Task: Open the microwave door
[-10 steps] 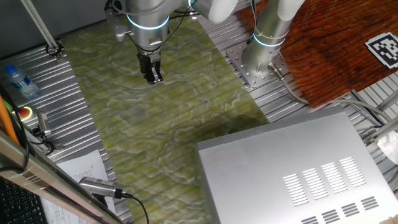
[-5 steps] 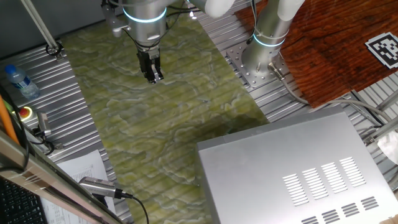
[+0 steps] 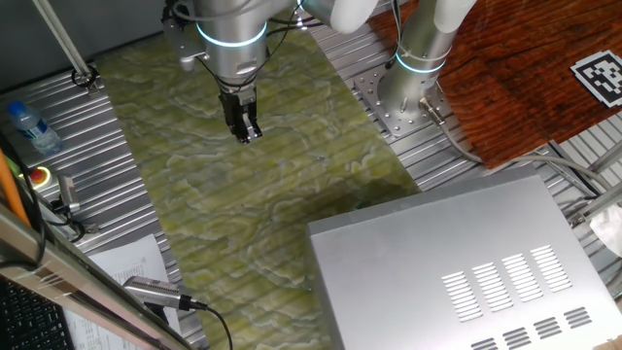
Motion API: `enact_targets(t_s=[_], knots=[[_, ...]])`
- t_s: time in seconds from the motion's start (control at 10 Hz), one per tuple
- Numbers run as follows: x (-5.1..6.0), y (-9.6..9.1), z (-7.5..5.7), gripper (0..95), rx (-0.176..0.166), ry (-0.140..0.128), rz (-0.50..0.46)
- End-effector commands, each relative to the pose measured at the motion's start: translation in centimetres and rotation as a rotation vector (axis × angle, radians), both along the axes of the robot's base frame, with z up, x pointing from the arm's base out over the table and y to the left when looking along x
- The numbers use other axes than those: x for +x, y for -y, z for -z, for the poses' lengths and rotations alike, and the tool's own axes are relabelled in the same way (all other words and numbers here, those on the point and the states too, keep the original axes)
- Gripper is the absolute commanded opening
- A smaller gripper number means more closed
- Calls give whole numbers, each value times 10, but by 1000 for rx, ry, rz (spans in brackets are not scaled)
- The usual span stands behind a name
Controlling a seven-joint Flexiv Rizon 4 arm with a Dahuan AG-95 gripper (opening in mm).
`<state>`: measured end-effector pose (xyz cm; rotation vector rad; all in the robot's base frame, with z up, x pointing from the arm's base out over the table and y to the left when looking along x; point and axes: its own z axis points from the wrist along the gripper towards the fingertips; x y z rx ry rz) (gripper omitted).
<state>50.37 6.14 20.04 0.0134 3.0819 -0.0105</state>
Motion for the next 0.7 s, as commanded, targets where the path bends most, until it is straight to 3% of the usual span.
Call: enact_targets(t_s=[0.1,0.7], knots=[[2,-9,1,0,-2,2,3],[20,-63,0,0,4,-6,-25]])
